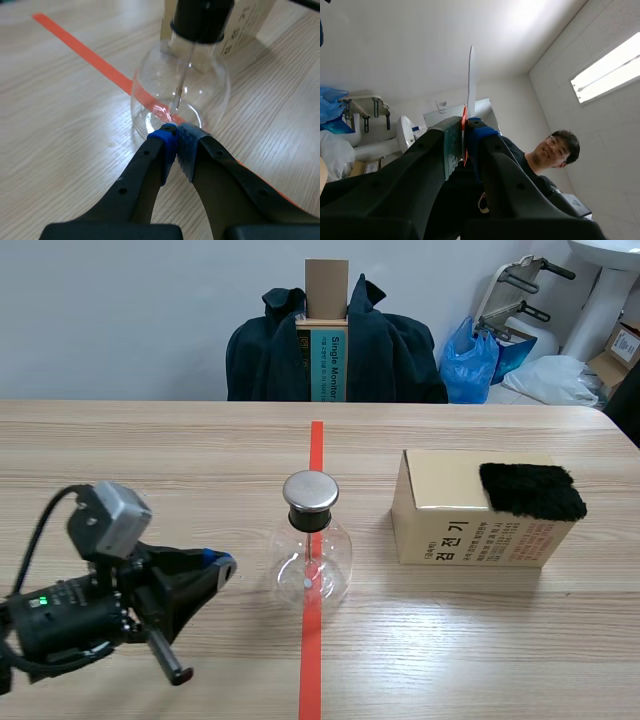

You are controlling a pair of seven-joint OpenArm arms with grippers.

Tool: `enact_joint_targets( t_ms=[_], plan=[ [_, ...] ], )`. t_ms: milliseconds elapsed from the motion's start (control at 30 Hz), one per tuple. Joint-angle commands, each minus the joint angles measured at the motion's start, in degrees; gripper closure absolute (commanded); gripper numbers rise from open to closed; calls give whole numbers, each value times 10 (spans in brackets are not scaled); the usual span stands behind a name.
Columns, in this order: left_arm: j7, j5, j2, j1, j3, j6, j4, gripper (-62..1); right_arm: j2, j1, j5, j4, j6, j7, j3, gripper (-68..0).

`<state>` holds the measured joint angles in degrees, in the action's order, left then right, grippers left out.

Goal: Do the electroscope experiment.
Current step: 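Move the plate toward and away from the electroscope, then rub the plate on the fur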

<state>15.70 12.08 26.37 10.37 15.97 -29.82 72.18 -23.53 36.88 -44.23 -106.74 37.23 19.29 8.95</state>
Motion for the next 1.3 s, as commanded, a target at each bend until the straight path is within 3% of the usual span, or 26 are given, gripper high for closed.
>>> enact_joint_targets(
  t_ms=[0, 233, 400, 433, 467, 567, 600, 767, 1033, 1267],
  plan=[
    [24, 7, 20, 39, -19, -2, 58, -27, -9, -4, 7, -1, 9, -3, 12, -7],
    [78, 7, 63, 231, -127, -1, 249, -27, -9, -4, 30, 0, 6, -19, 35, -7],
    [85, 7, 61, 300, -179, 1, 306, -50, -9, -7, 40, 19, -7, -14, 37, -7],
    [85, 7, 61, 301, -183, 1, 307, -105, -9, -7, 40, 26, -11, -9, 37, -7],
    [85, 7, 60, 301, -186, 1, 306, -199, -7, -7, 40, 35, -14, 2, 37, -7],
    [87, 7, 61, 301, -191, 1, 306, -592, 6, -23, 34, 73, -26, 43, 37, -7],
    [92, 7, 60, 301, -193, 2, 306, -623, 16, -32, 24, 89, -28, 55, 36, -7],
    [104, 7, 60, 301, -193, 8, 306, -623, 57, -83, -41, 167, -30, 103, 26, -7],
    [103, 5, 60, 301, -193, 10, 306, -623, 73, -132, -111, 276, -32, 147, -17, -7],
    [102, 5, 60, 301, -193, 11, 306, -623, 74, -139, -137, 311, -84, 145, -31, -7]
  ],
)
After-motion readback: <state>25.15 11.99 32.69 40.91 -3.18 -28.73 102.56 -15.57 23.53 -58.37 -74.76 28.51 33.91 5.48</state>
